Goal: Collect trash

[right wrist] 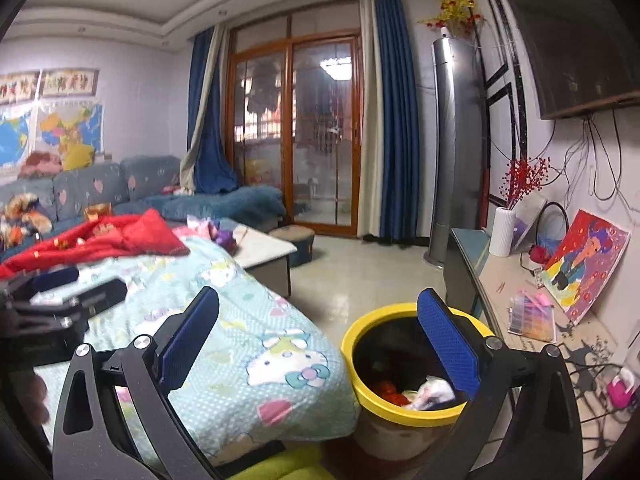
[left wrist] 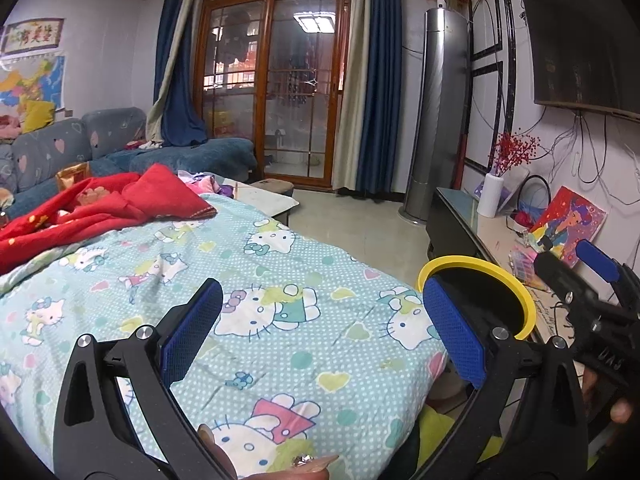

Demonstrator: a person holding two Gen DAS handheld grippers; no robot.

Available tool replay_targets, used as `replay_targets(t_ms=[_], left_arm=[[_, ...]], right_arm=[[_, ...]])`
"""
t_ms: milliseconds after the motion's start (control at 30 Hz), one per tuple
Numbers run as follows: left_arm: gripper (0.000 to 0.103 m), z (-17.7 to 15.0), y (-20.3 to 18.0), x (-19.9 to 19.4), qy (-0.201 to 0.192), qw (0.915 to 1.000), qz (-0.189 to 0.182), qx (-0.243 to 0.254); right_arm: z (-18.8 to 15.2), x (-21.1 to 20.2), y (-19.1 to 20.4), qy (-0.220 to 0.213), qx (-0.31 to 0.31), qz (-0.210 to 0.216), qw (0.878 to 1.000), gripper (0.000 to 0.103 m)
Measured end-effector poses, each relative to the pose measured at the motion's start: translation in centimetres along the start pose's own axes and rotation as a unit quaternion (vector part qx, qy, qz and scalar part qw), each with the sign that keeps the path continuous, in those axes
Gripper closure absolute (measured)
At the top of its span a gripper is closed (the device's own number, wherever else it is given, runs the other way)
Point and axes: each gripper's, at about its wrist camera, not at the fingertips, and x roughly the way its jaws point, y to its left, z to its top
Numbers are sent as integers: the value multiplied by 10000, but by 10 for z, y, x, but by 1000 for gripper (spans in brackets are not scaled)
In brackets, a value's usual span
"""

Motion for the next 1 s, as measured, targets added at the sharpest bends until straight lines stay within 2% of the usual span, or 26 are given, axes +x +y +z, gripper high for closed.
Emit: replay_targets(t_ms=[467, 1000], left_arm=[[11, -7, -2, -2, 22, 10000, -86, -25], [11, -5, -2, -2, 11, 10000, -87, -28]], right_arm=[[-9, 17, 4, 284, 70, 104, 9995, 6], [-10, 17, 4, 280, 71, 93, 9995, 6]])
